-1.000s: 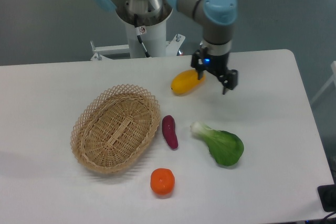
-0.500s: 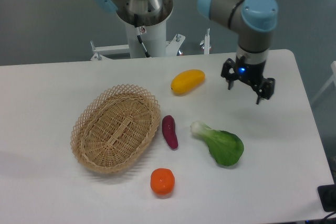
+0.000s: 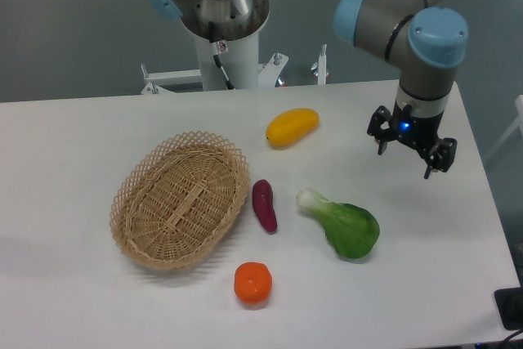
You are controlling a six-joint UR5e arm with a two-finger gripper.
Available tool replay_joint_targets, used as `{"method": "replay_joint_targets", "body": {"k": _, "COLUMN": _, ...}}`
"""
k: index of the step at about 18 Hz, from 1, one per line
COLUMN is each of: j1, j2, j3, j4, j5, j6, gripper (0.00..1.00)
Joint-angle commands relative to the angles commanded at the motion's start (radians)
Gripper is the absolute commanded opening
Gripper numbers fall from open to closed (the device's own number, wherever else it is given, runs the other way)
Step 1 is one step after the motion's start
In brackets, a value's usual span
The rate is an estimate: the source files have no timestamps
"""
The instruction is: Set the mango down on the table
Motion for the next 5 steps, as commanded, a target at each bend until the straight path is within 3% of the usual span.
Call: {"method": "replay_joint_targets", "body": {"k": 5, "j1": -0.003, "j2": 0.000, "j3": -0.003, "j4": 0.000, "j5": 0.017, "j6": 0.002, "gripper": 1.00}}
